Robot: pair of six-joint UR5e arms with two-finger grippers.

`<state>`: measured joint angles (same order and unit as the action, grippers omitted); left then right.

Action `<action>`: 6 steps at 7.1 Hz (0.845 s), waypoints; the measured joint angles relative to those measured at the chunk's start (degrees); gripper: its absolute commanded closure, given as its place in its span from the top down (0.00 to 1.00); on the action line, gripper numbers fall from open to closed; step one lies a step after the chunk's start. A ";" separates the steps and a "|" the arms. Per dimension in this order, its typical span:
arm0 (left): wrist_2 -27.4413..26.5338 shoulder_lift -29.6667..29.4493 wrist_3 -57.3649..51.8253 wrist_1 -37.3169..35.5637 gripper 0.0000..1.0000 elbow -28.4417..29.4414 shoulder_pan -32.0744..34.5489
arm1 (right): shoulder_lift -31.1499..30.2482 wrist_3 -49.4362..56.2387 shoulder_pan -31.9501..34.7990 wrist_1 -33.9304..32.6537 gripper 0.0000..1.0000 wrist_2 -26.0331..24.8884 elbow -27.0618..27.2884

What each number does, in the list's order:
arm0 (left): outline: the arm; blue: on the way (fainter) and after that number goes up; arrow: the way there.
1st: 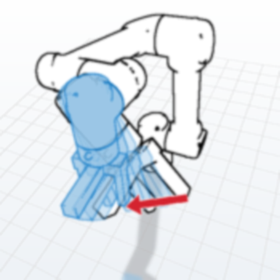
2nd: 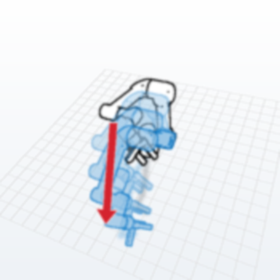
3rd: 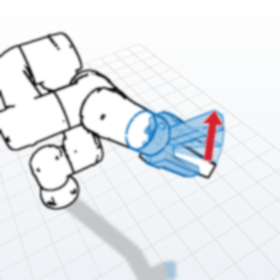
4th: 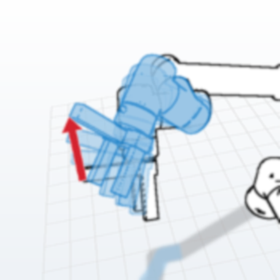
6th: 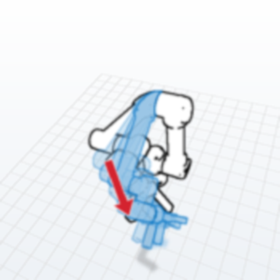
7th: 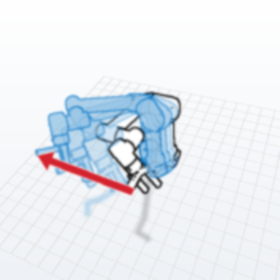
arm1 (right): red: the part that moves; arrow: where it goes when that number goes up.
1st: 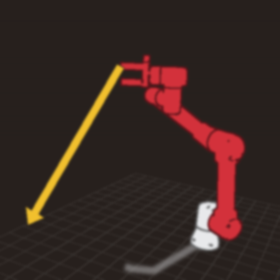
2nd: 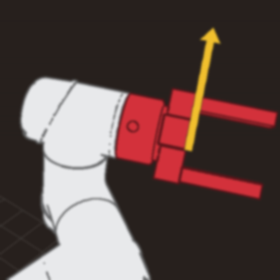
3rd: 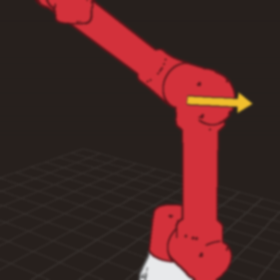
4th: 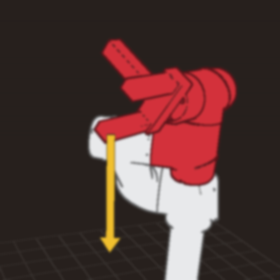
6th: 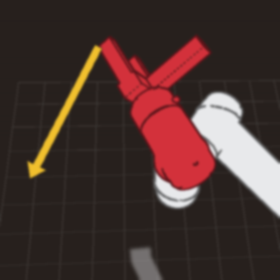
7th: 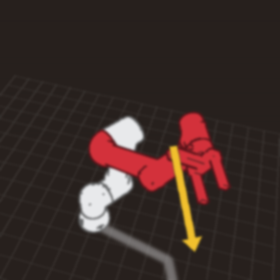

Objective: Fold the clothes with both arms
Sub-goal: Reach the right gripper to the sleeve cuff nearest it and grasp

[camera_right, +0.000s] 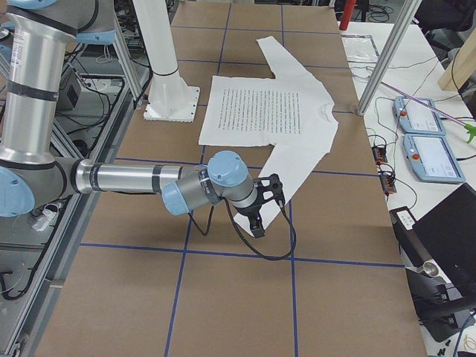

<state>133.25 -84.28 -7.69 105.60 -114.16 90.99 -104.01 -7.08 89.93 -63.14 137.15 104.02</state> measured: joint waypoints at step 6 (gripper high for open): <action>2.69 0.43 -0.19 1.45 1.00 0.18 0.09 | 2.00 -37.54 -22.96 37.30 0.80 -17.20 -17.12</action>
<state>135.94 -83.86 -7.88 107.05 -113.97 91.09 -102.01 -44.62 66.97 -25.84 119.95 86.91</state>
